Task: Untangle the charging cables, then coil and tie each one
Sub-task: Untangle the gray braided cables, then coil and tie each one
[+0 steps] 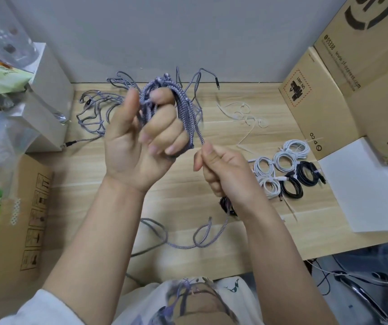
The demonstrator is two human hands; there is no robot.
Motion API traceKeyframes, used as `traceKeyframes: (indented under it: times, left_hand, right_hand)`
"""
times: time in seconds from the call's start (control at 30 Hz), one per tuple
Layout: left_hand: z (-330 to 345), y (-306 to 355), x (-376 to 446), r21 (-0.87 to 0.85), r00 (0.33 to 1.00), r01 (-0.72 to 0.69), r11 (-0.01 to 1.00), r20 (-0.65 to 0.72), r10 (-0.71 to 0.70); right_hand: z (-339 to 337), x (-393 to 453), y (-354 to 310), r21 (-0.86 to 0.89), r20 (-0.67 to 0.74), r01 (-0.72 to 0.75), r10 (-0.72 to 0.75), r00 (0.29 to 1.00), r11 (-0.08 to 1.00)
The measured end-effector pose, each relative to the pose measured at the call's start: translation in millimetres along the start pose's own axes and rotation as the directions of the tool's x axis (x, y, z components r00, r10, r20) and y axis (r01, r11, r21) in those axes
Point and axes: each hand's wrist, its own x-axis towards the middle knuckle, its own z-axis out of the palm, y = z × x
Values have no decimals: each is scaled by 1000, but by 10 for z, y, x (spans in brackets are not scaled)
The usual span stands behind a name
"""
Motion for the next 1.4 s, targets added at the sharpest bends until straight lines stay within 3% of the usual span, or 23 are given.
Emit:
traceKeyframes:
  times: [0.07, 0.13, 0.23, 0.3, 0.43, 0.57, 0.63, 0.77, 0.87, 0.97, 1.07, 1.3, 1.4]
  left_hand:
    - [-39, -14, 32, 29, 987, -71, 997, -140, 75]
    - [-86, -74, 57, 189, 940, -143, 971, -280, 193]
    - [-151, -222, 85, 534, 850, -98, 840, -394, 349]
    - [-188, -322, 94, 708, 813, -20, 706, -400, 424]
    - [-254, -367, 66, 893, 807, 88, 442, -324, 494]
    - [-386, -221, -9, 963, 795, 227, 142, -268, 545]
    - [-448, -201, -68, 944, 797, 325, 56, -305, 522]
    - [-421, -268, -121, 920, 829, 391, 30, -366, 422]
    - [-275, -288, -78, 897, 860, 439, 51, -435, 267]
    - [-185, -216, -75, 850, 845, 524, 60, -527, 91]
    - [-157, -119, -110, 850, 858, 514, 114, -512, -45]
    - [-123, -27, -117, 823, 817, 567, -22, -566, -107]
    - [-93, -2, -156, 814, 812, 574, 91, -551, -194]
  right_hand:
    - [6, -28, 39, -126, 16, -18, 20, 1000, 992]
    - [31, -58, 55, -198, 54, -59, 71, 996, 978]
    - [82, -90, 44, -109, 187, -210, 228, 956, 971]
    - [89, -93, 49, -51, 249, -288, 291, 924, 956]
    - [59, -126, 65, 163, 325, -420, 353, 877, 893]
    - [0, -187, 12, 348, 426, -446, 285, 859, 825]
    - [-14, -193, -36, 362, 428, -402, 233, 873, 841]
    - [-27, -181, -115, 285, 312, -278, 185, 932, 917]
    - [-31, -179, -146, 234, 253, -211, 151, 956, 949]
    - [-43, -155, -170, 240, 216, -184, 133, 967, 953]
    - [-63, -140, -197, 236, 154, -149, 114, 981, 960]
    - [-139, -141, -220, 50, -108, 42, -37, 993, 998]
    - [-189, -122, -229, -47, -180, 103, -110, 977, 994]
